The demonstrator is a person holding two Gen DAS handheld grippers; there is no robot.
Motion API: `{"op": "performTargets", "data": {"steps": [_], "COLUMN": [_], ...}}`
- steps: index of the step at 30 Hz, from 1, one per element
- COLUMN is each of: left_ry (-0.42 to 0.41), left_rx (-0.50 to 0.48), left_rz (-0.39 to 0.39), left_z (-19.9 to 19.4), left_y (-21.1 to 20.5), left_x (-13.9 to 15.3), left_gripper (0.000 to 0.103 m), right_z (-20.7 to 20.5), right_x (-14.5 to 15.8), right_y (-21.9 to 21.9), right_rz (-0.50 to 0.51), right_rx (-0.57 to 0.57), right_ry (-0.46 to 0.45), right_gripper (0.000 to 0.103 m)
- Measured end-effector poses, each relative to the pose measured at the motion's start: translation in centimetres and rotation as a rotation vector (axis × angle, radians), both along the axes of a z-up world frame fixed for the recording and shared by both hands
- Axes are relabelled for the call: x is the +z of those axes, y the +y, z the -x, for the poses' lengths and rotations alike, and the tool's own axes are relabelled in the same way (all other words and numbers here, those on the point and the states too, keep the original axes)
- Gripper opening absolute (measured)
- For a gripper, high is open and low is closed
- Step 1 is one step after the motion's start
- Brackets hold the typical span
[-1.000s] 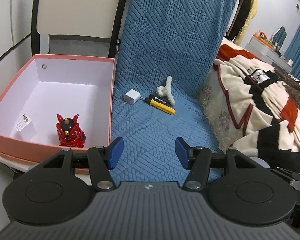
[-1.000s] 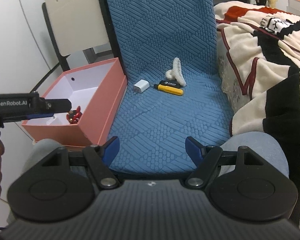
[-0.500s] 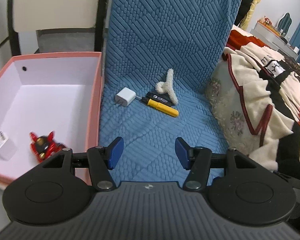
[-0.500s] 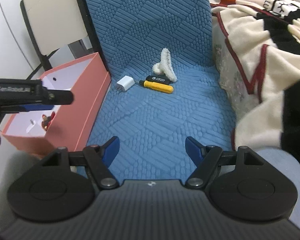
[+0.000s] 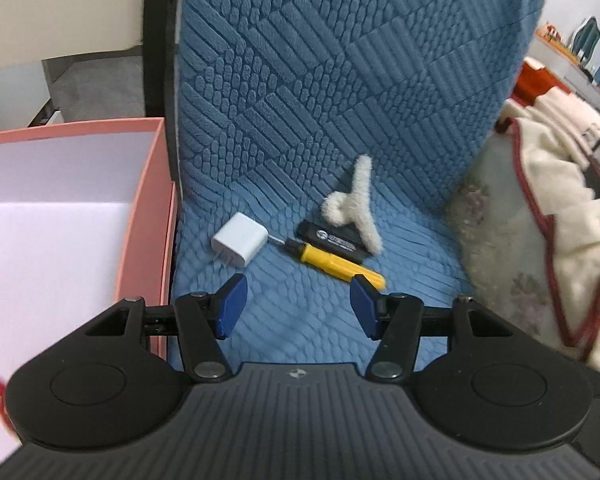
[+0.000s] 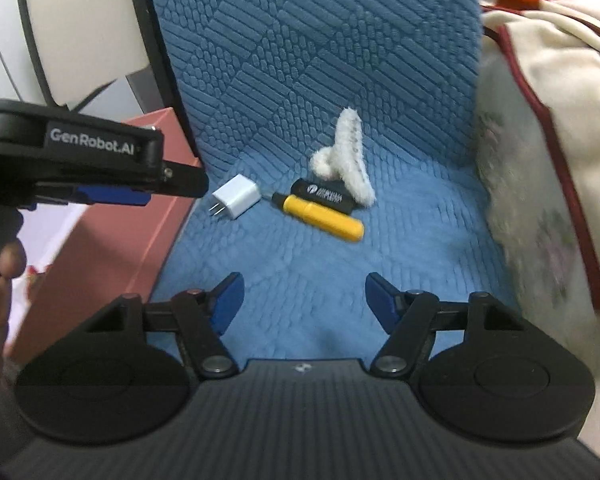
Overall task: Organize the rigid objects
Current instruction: 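Move the left tool to the second white charger while the right approaches the yellow screwdriver, then close the right gripper on the yellow screwdriver handle and lift it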
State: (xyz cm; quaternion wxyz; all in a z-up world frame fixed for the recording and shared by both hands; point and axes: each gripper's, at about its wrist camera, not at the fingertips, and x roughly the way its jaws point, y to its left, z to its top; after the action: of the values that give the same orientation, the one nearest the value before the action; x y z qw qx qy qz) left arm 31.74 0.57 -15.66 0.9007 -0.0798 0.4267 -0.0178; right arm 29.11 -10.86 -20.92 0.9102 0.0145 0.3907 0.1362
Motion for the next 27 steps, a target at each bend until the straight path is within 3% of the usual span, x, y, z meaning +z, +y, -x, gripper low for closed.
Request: {"op": "performTargets", "data": {"steps": [12,15,22,27], "left_ry": [0.085,0.103,0.113,0.121], "left_rx": [-0.067,-0.06,-0.058,-0.059], "left_rz": [-0.123,-0.135,-0.189,-0.237], "left_z": [-8.5,-9.8,-11.3,-11.9], "left_y": [1.3,1.5,1.3,1.2], "left_x": [-5.0,-6.4,-7.9,-8.8], "left_gripper": [0.063,0.063,0.064,0.076], "right_z": [-8.0,-9.1,-10.8,-11.0], "right_x": [-2.5,-3.7,-5.1,-5.6], "right_y": [1.0,1.7,1.6,1.7], "right_rz": [0.091,0.161,0.19,0.21], "right_rx": [0.159,0.192,0.191,0.199], "right_ry": [0.021,0.037,0.079,0.093], "right_gripper": [0.066,0.066,0.052,0.042]}}
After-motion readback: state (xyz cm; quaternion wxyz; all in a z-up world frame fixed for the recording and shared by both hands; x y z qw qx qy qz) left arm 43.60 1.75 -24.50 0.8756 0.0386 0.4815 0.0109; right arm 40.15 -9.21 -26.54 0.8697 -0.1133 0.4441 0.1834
